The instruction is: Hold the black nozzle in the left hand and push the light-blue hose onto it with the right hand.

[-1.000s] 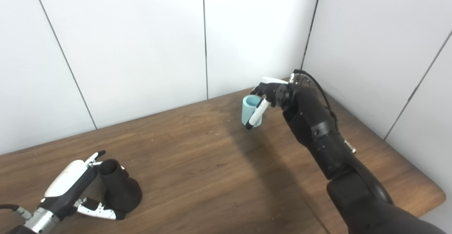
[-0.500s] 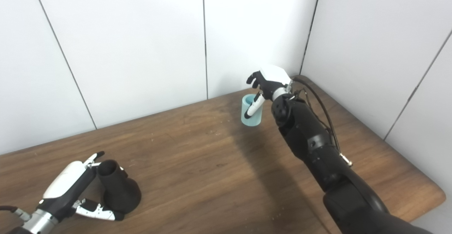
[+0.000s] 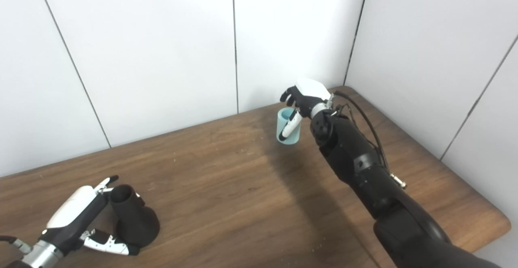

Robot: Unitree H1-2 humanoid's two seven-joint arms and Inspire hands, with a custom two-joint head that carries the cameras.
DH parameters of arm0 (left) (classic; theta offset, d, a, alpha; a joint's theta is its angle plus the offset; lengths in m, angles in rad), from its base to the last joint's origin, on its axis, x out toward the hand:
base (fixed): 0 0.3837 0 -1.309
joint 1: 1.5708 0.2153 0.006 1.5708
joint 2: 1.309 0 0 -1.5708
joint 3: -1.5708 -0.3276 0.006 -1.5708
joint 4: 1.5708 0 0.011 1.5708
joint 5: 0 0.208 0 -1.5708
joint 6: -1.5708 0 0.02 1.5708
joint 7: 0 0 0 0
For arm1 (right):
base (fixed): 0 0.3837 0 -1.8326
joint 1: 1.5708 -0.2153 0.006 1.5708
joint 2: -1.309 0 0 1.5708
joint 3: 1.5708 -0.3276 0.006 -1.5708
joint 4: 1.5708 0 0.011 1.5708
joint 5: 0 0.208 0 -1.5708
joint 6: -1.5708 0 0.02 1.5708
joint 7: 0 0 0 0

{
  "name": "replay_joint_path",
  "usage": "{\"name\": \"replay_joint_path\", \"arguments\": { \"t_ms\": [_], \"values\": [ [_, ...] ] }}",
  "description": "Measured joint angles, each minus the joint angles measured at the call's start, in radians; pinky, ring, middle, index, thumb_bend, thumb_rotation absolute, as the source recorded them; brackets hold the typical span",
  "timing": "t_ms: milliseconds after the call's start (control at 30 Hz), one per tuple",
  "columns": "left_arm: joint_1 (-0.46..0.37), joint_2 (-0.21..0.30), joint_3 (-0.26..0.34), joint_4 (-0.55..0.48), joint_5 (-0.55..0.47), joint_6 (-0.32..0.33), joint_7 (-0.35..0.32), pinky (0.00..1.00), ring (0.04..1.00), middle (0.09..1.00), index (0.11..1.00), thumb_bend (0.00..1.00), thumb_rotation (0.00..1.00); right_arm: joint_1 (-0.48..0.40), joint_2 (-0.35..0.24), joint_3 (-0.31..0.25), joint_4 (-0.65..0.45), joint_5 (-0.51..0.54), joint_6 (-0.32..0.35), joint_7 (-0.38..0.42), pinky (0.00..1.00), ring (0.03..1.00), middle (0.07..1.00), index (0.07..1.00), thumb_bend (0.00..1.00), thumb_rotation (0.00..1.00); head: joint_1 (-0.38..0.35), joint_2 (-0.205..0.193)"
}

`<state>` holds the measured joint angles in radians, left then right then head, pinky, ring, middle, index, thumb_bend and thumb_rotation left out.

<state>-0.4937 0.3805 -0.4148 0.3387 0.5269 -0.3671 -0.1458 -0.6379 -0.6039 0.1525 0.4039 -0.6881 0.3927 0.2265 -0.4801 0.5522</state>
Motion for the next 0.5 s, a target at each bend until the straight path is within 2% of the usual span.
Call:
{"name": "replay_joint_path", "arguments": {
  "t_ms": [200,500],
  "values": [
    [0.001,0.0,0.005,-0.002,0.0,0.0,-0.007,1.0,0.64,0.47,0.492,0.53,0.0,0.0,-0.018,0.025,-0.011,0.004,0.041,0.081,0.62,0.77,0.812,0.796,0.88,0.13,0.002,0.005],
    [0.001,0.001,0.006,-0.003,0.0,0.001,-0.009,1.0,0.639,0.467,0.495,0.53,0.0,-0.001,-0.017,0.036,-0.022,0.005,0.066,0.09,0.62,0.766,0.794,0.787,0.89,0.14,0.002,0.006]
  ]
}}
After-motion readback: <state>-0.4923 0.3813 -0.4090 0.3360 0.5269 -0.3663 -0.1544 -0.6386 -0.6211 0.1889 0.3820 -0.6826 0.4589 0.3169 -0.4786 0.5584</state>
